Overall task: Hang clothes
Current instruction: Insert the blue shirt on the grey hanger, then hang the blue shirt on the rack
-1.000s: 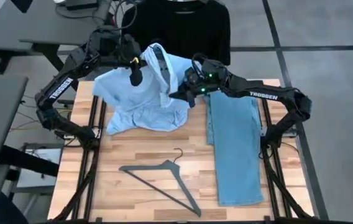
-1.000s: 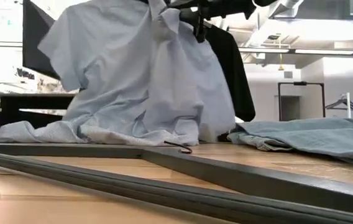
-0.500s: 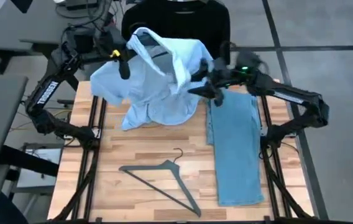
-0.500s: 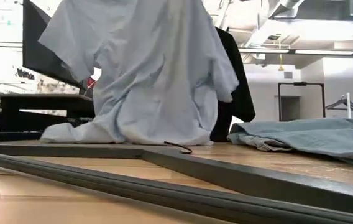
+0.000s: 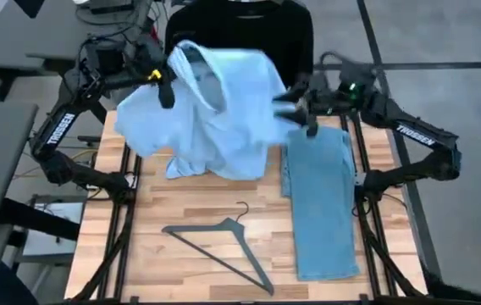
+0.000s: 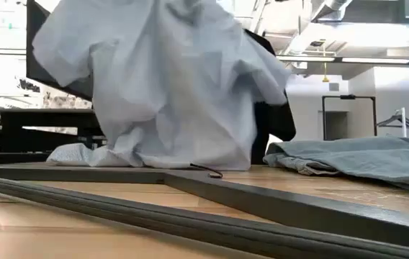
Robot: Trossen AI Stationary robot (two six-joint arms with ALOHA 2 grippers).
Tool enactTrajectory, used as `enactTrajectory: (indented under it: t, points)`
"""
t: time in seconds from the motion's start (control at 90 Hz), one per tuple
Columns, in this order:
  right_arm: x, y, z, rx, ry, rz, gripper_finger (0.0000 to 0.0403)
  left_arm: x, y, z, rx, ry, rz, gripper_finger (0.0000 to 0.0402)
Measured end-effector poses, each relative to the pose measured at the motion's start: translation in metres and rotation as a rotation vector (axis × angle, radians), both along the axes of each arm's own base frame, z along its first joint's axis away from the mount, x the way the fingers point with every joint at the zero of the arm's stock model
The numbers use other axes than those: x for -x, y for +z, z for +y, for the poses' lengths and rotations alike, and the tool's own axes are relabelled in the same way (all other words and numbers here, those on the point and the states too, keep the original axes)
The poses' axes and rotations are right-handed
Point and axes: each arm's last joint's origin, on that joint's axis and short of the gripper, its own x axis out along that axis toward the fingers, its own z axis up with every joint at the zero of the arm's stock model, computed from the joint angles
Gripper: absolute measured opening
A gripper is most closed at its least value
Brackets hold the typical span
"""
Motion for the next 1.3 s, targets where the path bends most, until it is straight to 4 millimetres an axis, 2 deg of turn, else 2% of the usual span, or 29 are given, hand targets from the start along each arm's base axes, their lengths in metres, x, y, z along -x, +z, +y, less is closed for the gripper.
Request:
enactTrajectory:
  t: [0.089,0.2,0.256,0.422,0.889,1.189,1.3]
  points:
    - [-0.005,-0.004,0.006,0.068,-0.039,0.017,0.0217,-0.002,0.0,-0.002,0.001,-0.099,-0.01,0.0018]
    - [0.004,0.006,-0.003,0.129,-0.173,-0.014,0.0217,-0.005,-0.003,-0.007,0.058,-0.294,-0.005,0.0018]
    - [0.009,0.013,-0.009,0.133,-0.204,-0.023,0.0217,-0.005,-0.006,-0.009,0.093,-0.338,0.006,0.0018]
    - [0.015,0.024,-0.017,0.156,-0.235,-0.038,0.0217,-0.007,-0.013,-0.009,0.158,-0.34,0.056,0.0018]
    - [-0.034,-0.018,-0.036,0.136,-0.198,0.117,0.0211,-0.015,-0.02,-0.017,0.181,-0.394,0.093,0.0018]
    - [-0.023,-0.005,-0.042,0.165,-0.239,0.043,0.018,-0.015,-0.023,-0.019,0.198,-0.404,0.122,0.0018]
    - [-0.026,-0.01,-0.041,0.122,-0.216,0.08,0.0178,-0.015,-0.021,-0.019,0.178,-0.407,0.11,0.0018]
